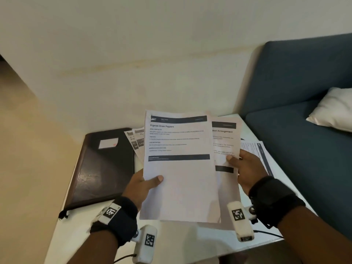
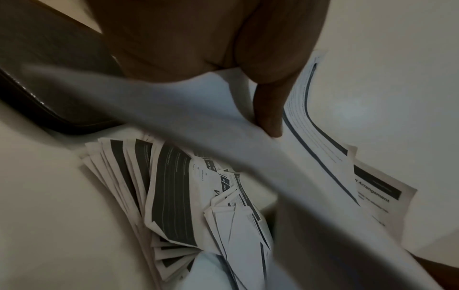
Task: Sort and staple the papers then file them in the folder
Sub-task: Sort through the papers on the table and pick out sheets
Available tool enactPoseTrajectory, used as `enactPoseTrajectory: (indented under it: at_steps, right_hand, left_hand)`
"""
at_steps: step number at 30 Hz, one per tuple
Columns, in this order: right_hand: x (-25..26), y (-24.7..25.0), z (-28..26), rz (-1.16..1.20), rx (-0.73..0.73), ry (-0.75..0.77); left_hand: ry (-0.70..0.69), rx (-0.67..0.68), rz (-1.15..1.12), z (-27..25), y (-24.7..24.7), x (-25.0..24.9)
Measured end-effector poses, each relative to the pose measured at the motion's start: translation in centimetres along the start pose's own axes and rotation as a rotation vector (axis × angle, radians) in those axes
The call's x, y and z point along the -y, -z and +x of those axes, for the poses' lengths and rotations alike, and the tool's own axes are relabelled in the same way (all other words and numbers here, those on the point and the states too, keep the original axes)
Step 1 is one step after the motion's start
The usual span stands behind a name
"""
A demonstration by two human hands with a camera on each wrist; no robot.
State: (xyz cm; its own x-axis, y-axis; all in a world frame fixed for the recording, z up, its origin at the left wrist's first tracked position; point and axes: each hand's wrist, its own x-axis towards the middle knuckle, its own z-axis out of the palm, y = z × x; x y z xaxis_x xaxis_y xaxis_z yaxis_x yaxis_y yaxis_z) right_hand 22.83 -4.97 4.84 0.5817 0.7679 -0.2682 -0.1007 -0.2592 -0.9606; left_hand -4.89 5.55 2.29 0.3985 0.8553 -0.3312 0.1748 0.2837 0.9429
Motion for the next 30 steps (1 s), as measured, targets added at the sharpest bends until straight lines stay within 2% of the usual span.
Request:
enactPoseTrajectory:
  at_steps: [5,7,10,15,18,24,30]
  right_hand:
    - [-0.8,-1.2,-0.4,0.067,0.028,-0.019]
    - [-0.6,-1.8,-0.7,0.08,0.06,0.018]
    - [-0.4,-2.1,-0.7,-0.067,0.104,0.097]
    - [-1.0,-1.8,-0.7,-0.173,0.087,0.119]
    - [-1.2,-1.6,-0.8,-0.13,0.084,0.14]
    - [-2.4,-1.2,-1.3,0.022,0.114,0.131]
    - [-3.8,0.2,-1.3,0.137,0.225,0.159]
  left_hand:
    - [0.0,0.055,0.057,0.6,-0.5,0.7]
    - [-0.005,0.054,0.072,0.8,-0.6,0.8]
    - [-0.01,0.064,0.05,1.1,-1.2,1.0]
    - [-0.011,0.065,-0.075,1.1,-2.8,1.1]
    - [-0.08,0.088,-0.089,0.8,-3.7,0.2]
    - [-0.188,0.005,-0.112,0.7,-4.6,-0.4]
    - [-0.266,0.043,-0.029,0.3,-5.0,0.5]
